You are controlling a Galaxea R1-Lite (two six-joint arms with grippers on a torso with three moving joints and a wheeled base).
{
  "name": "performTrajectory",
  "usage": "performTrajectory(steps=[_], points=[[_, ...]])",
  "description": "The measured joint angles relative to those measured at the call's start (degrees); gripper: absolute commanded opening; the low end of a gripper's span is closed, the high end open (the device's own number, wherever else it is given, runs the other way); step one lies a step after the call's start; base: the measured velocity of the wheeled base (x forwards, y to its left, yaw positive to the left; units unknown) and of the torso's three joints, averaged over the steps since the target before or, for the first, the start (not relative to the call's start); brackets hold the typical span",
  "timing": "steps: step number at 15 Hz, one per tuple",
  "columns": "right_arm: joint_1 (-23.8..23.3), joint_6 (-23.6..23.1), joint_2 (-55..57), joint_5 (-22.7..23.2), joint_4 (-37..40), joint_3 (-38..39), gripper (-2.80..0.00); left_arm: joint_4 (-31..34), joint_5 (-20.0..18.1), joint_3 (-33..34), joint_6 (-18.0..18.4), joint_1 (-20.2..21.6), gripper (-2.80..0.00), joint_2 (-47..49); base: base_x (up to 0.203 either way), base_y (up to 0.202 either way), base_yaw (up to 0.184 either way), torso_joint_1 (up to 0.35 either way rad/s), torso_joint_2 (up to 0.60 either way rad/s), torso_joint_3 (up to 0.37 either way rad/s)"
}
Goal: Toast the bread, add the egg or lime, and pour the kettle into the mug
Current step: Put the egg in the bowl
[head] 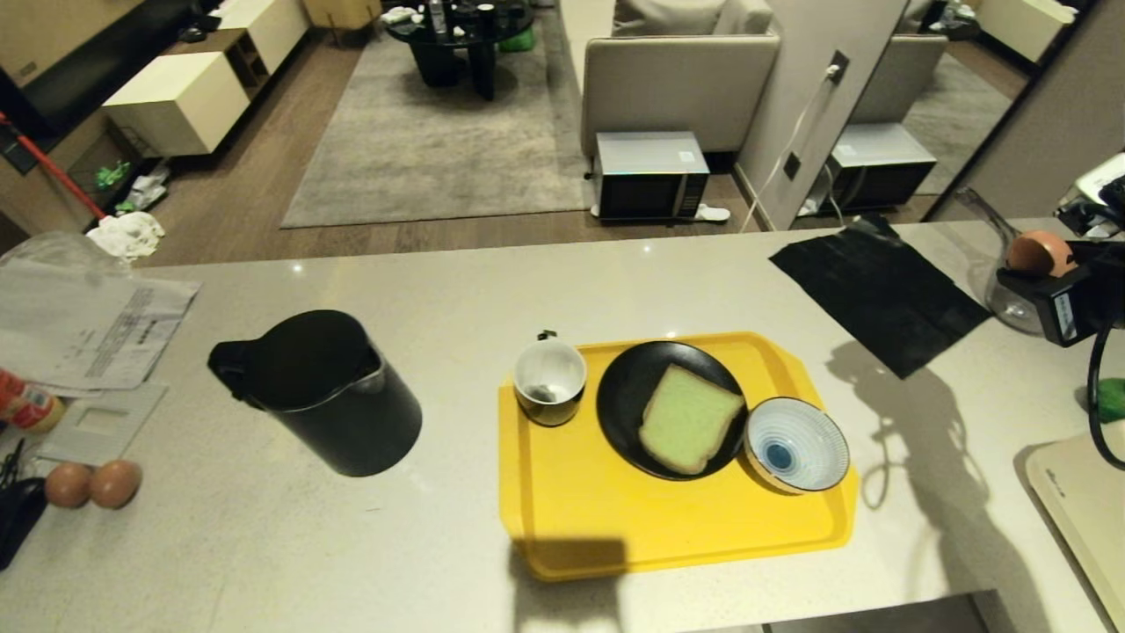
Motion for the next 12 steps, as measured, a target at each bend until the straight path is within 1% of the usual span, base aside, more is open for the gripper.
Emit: performTrajectory(steps=[2, 5, 7, 10, 12], points=[[0.6, -3.0, 0.1, 0.0, 0.3, 0.4, -2.80, 0.0, 0.0, 0.0, 0.0, 0.0, -2.80, 0.0, -0.002, 0.005, 0.100, 0.004, 0.00, 0.002], [1.7, -10.8, 0.4, -0.8, 0.4, 2.6, -2.80, 0.0, 0.0, 0.0, 0.0, 0.0, -2.80, 0.0, 0.000, 0.000, 0.000, 0.000, 0.00, 0.000], [3.7, -13.1, 0.5, -2.7, 1.1, 3.8, -2.80, 0.0, 0.0, 0.0, 0.0, 0.0, -2.80, 0.0, 0.000, 0.000, 0.000, 0.000, 0.00, 0.000], [5.3, -19.8, 0.2, -3.3, 4.8, 3.9, -2.80, 0.0, 0.0, 0.0, 0.0, 0.0, -2.80, 0.0, 0.000, 0.000, 0.000, 0.000, 0.00, 0.000], [6.6, -24.8, -0.3, -3.3, 5.2, 4.3, -2.80, 0.0, 0.0, 0.0, 0.0, 0.0, -2.80, 0.0, 0.000, 0.000, 0.000, 0.000, 0.00, 0.000]])
